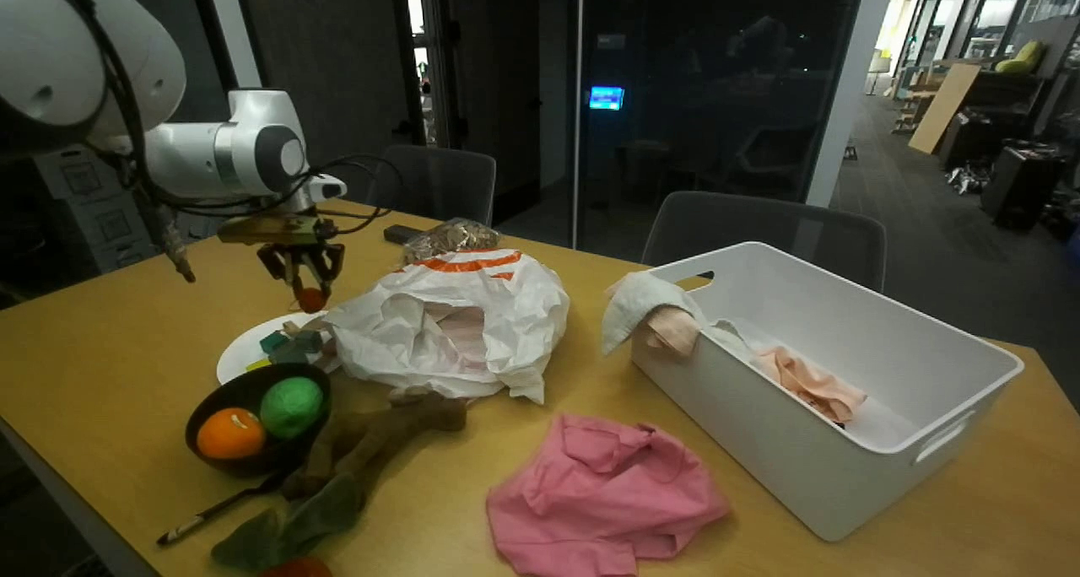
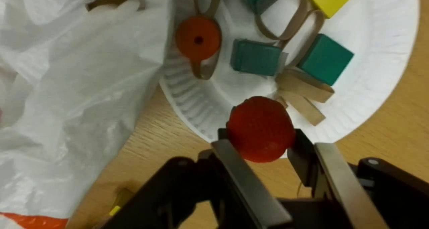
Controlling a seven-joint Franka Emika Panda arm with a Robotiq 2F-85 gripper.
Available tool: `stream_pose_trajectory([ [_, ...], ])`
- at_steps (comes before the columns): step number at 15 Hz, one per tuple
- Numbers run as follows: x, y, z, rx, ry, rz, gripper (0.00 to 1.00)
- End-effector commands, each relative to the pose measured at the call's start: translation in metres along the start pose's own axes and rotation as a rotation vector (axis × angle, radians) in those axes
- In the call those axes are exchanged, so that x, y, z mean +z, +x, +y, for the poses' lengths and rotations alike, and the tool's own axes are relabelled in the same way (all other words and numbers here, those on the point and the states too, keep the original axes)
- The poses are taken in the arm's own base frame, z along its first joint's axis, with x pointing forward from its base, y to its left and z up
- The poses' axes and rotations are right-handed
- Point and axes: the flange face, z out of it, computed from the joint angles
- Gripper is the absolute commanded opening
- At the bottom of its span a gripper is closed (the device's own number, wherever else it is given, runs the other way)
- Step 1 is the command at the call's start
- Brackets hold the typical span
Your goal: Pick up the orange toy, green apple toy and small red toy and put them into the black bowl one by one
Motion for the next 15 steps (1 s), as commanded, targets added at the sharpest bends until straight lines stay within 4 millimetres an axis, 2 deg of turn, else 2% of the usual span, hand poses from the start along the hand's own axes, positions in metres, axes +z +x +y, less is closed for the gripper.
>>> stream_pose_trajectory([
  [1, -0.048, -0.023, 0.008, 0.000, 0.134, -0.055, 0.22],
  [6, -0.080, -0.083, 0.063, 0.090, 0.316, -0.143, 0.22],
  [9, -0.081, -0.124, 0.093, 0.117, 0.324, -0.160, 0.22],
  [12, -0.067, -0.161, 0.096, 0.048, 0.249, -0.198, 0.22],
  [15, -0.056, -0.193, 0.083, -0.086, 0.141, -0.251, 0.22],
])
